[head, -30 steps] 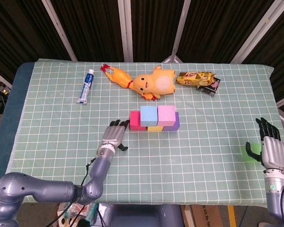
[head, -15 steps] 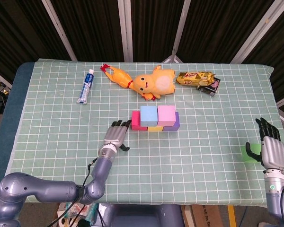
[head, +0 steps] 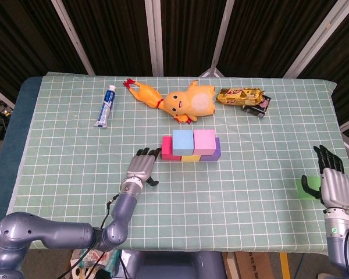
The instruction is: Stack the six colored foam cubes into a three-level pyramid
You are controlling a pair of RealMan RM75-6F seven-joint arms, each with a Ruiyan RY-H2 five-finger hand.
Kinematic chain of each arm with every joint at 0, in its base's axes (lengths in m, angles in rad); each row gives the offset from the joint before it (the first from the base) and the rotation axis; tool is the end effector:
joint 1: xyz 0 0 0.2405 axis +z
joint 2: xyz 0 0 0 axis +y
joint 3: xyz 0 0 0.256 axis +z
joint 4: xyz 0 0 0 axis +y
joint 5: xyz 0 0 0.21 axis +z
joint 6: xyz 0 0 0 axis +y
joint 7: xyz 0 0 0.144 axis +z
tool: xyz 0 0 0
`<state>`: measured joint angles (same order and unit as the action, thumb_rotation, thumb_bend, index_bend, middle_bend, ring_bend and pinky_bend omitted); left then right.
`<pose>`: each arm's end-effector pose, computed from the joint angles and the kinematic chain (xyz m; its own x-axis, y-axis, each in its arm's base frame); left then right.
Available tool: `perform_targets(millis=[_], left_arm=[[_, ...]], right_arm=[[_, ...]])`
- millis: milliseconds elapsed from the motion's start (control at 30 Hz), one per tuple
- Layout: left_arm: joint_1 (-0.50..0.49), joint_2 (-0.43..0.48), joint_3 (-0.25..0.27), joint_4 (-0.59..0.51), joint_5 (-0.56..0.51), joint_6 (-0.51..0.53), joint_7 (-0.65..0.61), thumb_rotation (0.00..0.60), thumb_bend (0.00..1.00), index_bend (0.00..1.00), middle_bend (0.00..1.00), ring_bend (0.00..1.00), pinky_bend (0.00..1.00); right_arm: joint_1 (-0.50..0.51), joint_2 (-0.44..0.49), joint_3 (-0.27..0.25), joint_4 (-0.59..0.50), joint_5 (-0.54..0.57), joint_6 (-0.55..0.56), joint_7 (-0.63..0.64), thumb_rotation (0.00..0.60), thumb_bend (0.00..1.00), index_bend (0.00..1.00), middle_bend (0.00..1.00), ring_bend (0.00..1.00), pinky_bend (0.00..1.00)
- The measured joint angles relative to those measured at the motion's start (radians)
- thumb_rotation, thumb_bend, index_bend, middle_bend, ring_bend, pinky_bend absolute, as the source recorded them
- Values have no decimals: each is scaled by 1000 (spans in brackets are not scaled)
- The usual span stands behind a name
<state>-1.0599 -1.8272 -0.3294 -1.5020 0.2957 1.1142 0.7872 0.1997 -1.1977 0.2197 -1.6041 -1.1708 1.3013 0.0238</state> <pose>-0.0531 0.3425 -0.0906 0.3259 0.4832 0.8126 0.9434 -0.1099 -0.3130 -0.3171 -0.2471 0.1492 0.2131 0.0215 0.9768 -0.9606 0.1871 0.2055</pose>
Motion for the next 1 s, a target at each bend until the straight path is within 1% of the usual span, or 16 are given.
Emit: perform_targets(millis=[700, 1000], left_arm=[[-3, -9, 0, -4, 6, 5, 4, 600, 266, 0, 117, 6, 30], [16, 15, 13, -36, 11, 18, 1, 600, 266, 0, 117, 6, 30]], right_arm=[[0, 2, 0, -3, 1, -1, -1, 600, 467, 0, 0, 0, 0], [1, 2, -1, -4, 2, -1, -3, 600, 467, 0, 0, 0, 0]])
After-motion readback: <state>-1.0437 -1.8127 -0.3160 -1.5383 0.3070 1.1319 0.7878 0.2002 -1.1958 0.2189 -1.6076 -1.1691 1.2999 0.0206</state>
